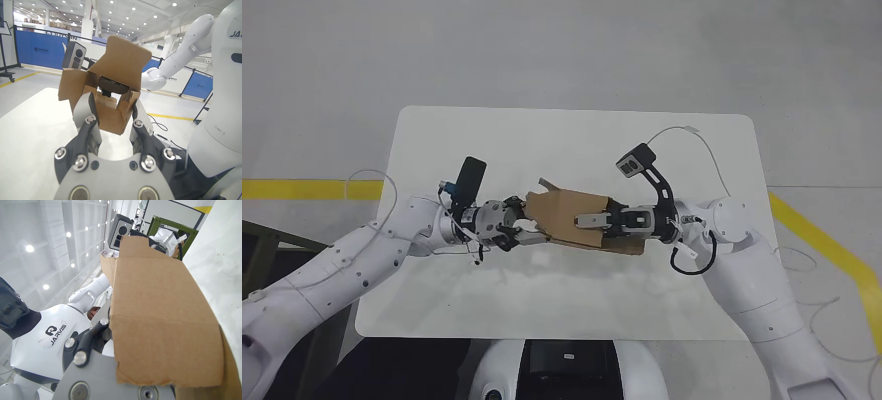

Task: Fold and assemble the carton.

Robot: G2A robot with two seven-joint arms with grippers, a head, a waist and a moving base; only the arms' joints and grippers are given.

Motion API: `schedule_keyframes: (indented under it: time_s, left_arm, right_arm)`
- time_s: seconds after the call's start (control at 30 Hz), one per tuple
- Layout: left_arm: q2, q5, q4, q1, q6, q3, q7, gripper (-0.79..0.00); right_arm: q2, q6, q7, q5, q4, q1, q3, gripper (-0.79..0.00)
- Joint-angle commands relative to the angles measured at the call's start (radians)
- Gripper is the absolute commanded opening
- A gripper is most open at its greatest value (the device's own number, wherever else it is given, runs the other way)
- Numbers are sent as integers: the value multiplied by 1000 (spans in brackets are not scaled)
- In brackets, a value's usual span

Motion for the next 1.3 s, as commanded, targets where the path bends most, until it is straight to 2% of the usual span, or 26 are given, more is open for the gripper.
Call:
schedule_keyframes:
  time_s: [0.0,0.47,0.87,1.13,1.27]
  left_arm:
    - [0,-5,2,-3,0,5,0,-406]
    - [-6,45,11,-17,0,3,0,-434]
    - [-2,27,11,2,0,-19,0,-542]
    - [-2,32,14,-2,0,-17,0,-563]
    - [-4,32,16,-8,0,-15,-9,-606]
  right_arm:
    - [0,0,1,1,0,0,0,-785]
    - [0,8,-3,-20,-11,6,-7,-785]
    - [0,7,-4,-18,-10,8,-8,-785]
    - [0,5,-6,-19,-9,8,-8,-785]
    - [0,4,-5,-19,-8,7,-8,-785]
